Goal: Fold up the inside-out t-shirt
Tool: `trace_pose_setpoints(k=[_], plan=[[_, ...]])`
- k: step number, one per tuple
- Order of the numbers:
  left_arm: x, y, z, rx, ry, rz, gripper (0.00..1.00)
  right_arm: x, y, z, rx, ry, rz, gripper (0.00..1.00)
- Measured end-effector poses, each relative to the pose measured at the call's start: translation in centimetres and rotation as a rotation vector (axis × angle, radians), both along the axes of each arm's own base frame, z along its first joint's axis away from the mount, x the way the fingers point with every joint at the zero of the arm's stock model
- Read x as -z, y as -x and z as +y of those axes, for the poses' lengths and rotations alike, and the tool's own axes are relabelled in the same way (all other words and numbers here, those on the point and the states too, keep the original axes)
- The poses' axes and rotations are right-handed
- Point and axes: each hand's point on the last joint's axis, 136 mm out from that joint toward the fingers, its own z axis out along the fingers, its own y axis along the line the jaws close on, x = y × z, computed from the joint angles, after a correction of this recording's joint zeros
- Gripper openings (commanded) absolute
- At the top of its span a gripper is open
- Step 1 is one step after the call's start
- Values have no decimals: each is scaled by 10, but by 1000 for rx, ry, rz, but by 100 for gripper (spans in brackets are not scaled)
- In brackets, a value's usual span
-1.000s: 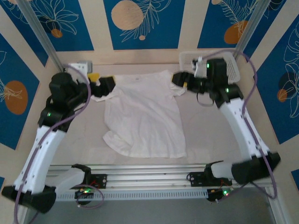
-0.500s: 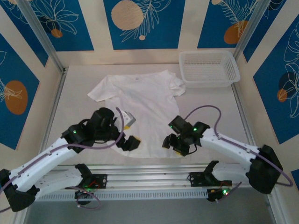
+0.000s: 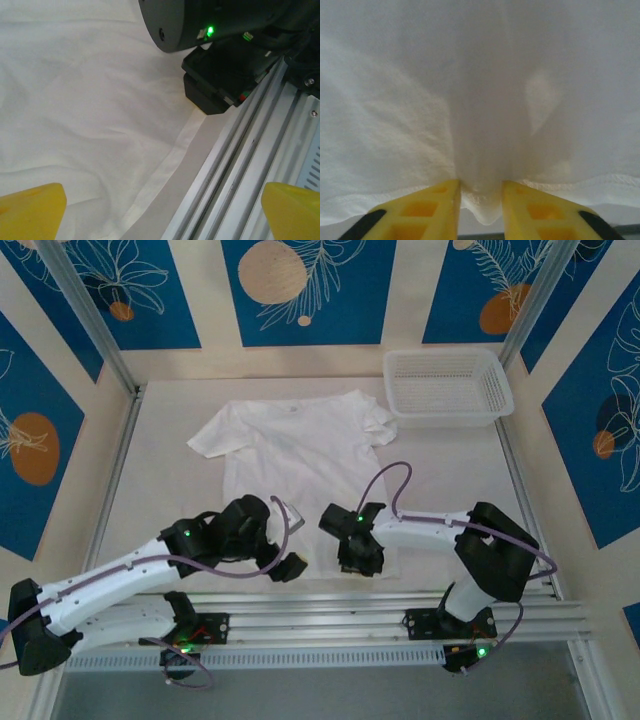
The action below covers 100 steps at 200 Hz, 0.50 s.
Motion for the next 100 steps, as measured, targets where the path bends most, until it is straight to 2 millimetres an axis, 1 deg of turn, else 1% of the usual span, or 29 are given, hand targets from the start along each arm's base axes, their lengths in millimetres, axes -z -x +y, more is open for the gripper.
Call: trace_pose_setpoints(k=[34, 50, 59, 80, 100], plan=[[3, -1, 4, -12, -3, -13, 100, 1, 1, 0, -3, -2, -8, 16], [4, -1, 4, -13, -1, -14, 100, -1, 1, -1, -5, -3, -17, 10], [4, -2, 3, -12, 3, -16, 100, -4, 0, -2, -9, -7, -26, 10], [7, -2, 2, -12, 4, -16, 100, -9, -1, -1, -13, -21, -39, 14], [9, -3, 1, -12, 8, -19, 100, -11, -2, -1, -17, -28, -46, 12]])
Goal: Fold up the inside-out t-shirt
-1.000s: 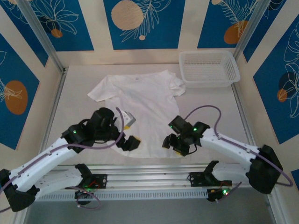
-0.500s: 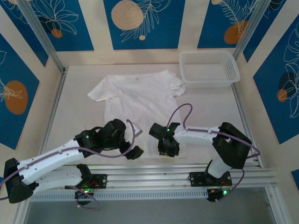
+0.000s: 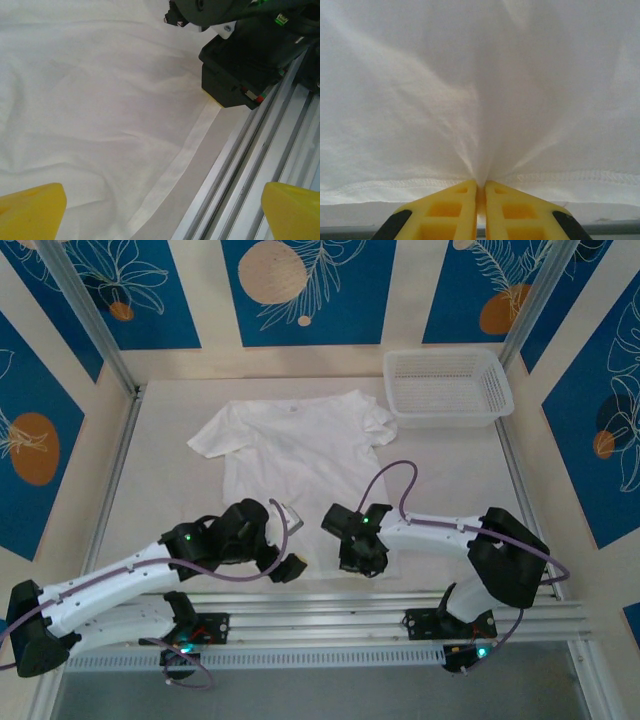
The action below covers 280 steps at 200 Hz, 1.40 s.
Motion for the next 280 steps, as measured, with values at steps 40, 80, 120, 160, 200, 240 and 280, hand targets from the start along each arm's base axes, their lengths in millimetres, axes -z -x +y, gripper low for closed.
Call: trace_pose_setpoints(k=[40, 80, 120, 160, 200, 240, 280], plan=[[1, 0, -1, 0, 3, -2, 100, 0, 0, 0, -4, -1, 0, 6], [11, 1, 0, 4, -3, 1, 100, -5, 0, -2, -14, -4, -4, 0], [27, 10, -8, 81, -2, -29, 100, -58, -25, 11, 7, -189, -116, 0], [47, 0, -33, 142, -22, -80, 100, -99, -47, 16, 37, -357, -198, 0], [90, -37, -38, 33, -160, -155, 100, -107, -48, 20, 30, -406, -192, 0], [117, -72, -11, -154, -324, -233, 75, -121, -48, 15, 42, -441, -221, 0], [77, -104, 26, -397, -245, -255, 17, -128, -53, -7, 92, -456, -267, 6]])
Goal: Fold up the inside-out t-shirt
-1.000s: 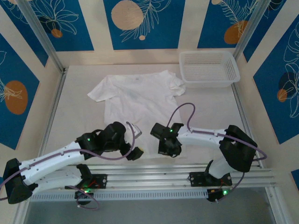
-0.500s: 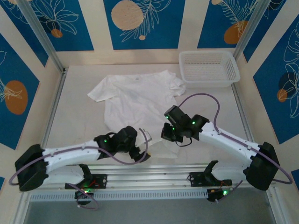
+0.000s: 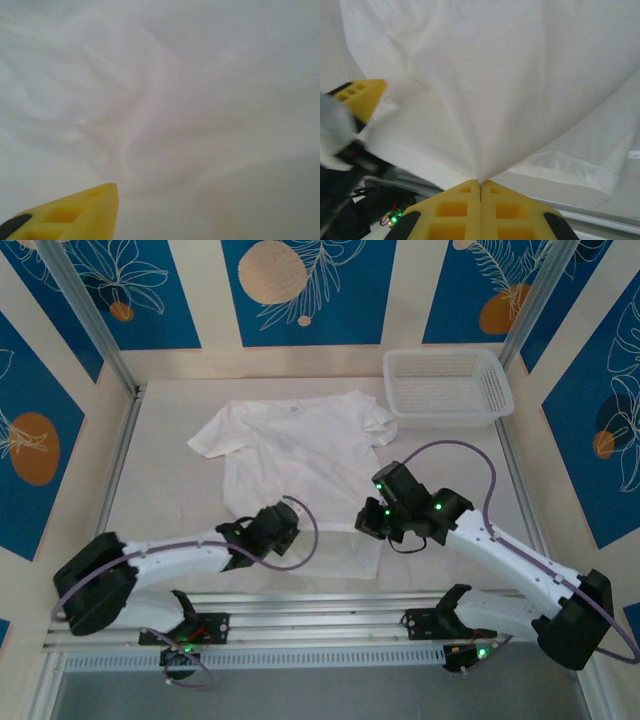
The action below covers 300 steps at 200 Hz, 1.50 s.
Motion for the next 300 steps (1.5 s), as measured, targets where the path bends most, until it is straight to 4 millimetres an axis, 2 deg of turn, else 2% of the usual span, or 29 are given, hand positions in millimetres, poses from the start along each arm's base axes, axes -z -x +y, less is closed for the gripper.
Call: trace_pose_setpoints(k=[13, 35, 52, 60, 77, 88, 101, 117, 124, 139, 153, 168, 178, 191, 204, 221, 237, 248, 259, 267, 281, 300], plan=[[-18, -1, -1, 5, 68, -5, 0, 1, 2, -3, -9, 2, -9, 21], [-36, 6, -13, 57, 137, 28, 0, -1, 6, 3, -66, -2, -53, 46], [-44, 9, -20, 77, 160, 61, 0, -9, 16, 22, -181, -25, -161, 56], [-49, 10, -23, 84, 172, 76, 0, -13, 24, 35, -247, -48, -223, 57], [-58, 11, -27, 95, 199, 98, 0, -19, 47, 69, -403, -109, -374, 49], [-63, 10, -29, 93, 215, 110, 0, -15, 60, 88, -485, -134, -468, 36], [-68, 8, -28, 81, 233, 125, 0, -3, 69, 108, -555, -128, -579, 19], [-73, 4, -24, 56, 255, 142, 0, 22, 71, 129, -644, -50, -717, 0], [-76, 2, -23, 46, 262, 148, 0, 34, 69, 137, -676, 1, -768, 0], [-86, -1, -22, 38, 280, 155, 0, 53, 50, 150, -704, 138, -886, 0], [-100, -4, -25, 38, 309, 150, 0, 69, 21, 154, -705, 288, -1001, 0], [-118, -8, -28, 43, 342, 145, 0, 79, -17, 147, -672, 438, -1077, 0], [-131, -8, -30, 53, 363, 147, 0, 81, -48, 136, -627, 543, -1093, 0], [-149, -7, -36, 83, 388, 161, 0, 72, -89, 123, -546, 655, -1101, 0], [-169, -10, -43, 101, 411, 160, 1, 48, -131, 114, -436, 720, -1127, 0], [-198, -23, -48, 91, 456, 136, 1, 19, -164, 103, -319, 723, -1150, 0], [-210, -17, -55, 110, 484, 176, 3, 6, -199, 72, -184, 701, -1094, 0], [-216, -13, -61, 117, 507, 210, 3, 2, -215, 51, -112, 681, -1058, 0], [-221, -13, -68, 108, 541, 256, 5, 0, -221, 38, -69, 662, -1045, 0], [-224, -14, -74, 103, 564, 287, 6, 2, -216, 40, -70, 645, -1048, 0], [-229, -19, -86, 87, 606, 337, 6, 9, -194, 64, -129, 611, -1065, 0], [-229, -26, -93, 48, 636, 382, 7, 19, -145, 110, -234, 516, -1104, 0]])
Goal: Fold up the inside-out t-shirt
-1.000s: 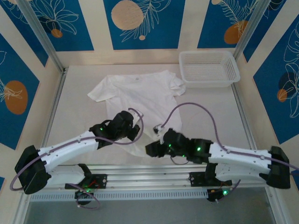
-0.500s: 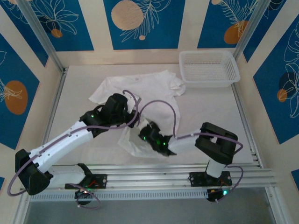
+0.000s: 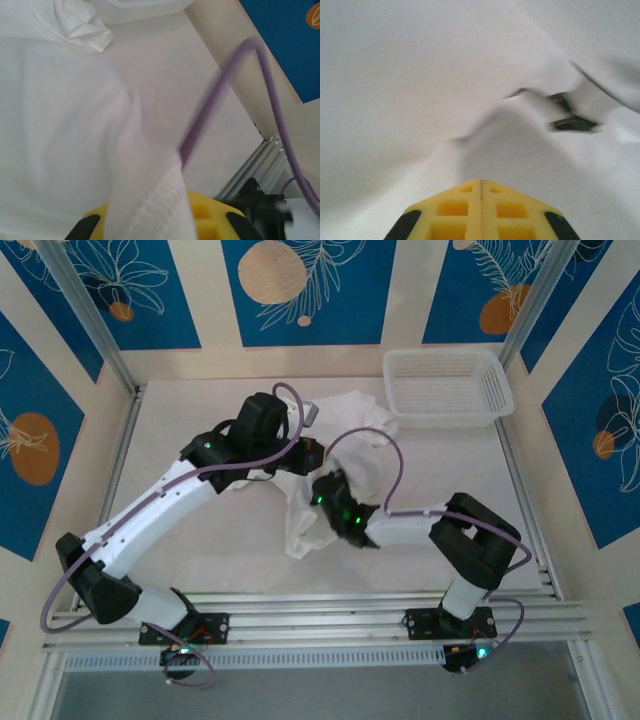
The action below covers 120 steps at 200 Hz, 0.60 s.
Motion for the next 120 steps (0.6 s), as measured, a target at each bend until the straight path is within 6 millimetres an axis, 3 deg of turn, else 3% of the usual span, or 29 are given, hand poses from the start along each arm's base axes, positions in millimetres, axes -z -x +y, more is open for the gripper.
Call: trace_pose_setpoints(k=[23, 48, 66, 78, 104, 120], plan=[[-5, -12, 3, -53, 19, 37, 6, 12, 46, 31, -118, -13, 1, 0], [-13, -24, 13, -92, 51, 43, 3, 20, 48, 42, -132, 4, -1, 0], [-15, -23, 14, -84, 61, 44, 0, 24, 28, 37, -123, -17, 48, 0], [-18, -19, 13, -60, 71, 44, 0, 23, 1, 27, -96, -52, 117, 0], [-28, -6, 9, 1, 109, 43, 0, -6, -72, -2, 40, -144, 204, 0], [-34, -3, 6, 28, 133, 36, 0, -22, -99, -12, 90, -201, 223, 0]])
